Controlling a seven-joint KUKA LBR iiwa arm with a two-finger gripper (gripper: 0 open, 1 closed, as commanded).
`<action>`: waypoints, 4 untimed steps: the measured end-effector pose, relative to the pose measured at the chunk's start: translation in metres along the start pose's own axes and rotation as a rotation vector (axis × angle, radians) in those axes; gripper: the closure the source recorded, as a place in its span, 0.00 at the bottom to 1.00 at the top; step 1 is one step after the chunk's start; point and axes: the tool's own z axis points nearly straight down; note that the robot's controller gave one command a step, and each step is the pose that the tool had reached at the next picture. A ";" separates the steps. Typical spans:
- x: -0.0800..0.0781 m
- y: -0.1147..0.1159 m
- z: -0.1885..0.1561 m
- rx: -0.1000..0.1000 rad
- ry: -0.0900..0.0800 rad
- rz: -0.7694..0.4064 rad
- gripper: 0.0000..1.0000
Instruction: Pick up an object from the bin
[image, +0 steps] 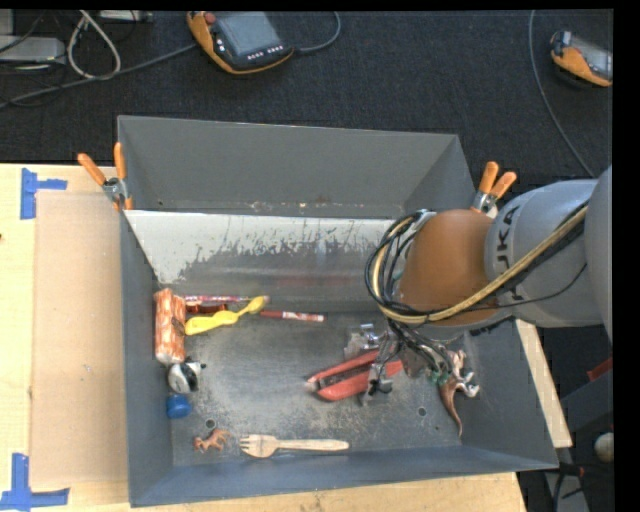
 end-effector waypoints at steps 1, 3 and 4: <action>0.000 0.000 0.000 0.000 0.000 0.000 1.00; -0.006 -0.022 -0.138 -0.005 0.013 -0.028 1.00; -0.013 -0.023 -0.226 -0.003 0.012 -0.058 1.00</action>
Offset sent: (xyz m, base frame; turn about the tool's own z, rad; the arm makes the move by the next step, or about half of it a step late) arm 0.0008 -0.0443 0.1121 -0.0360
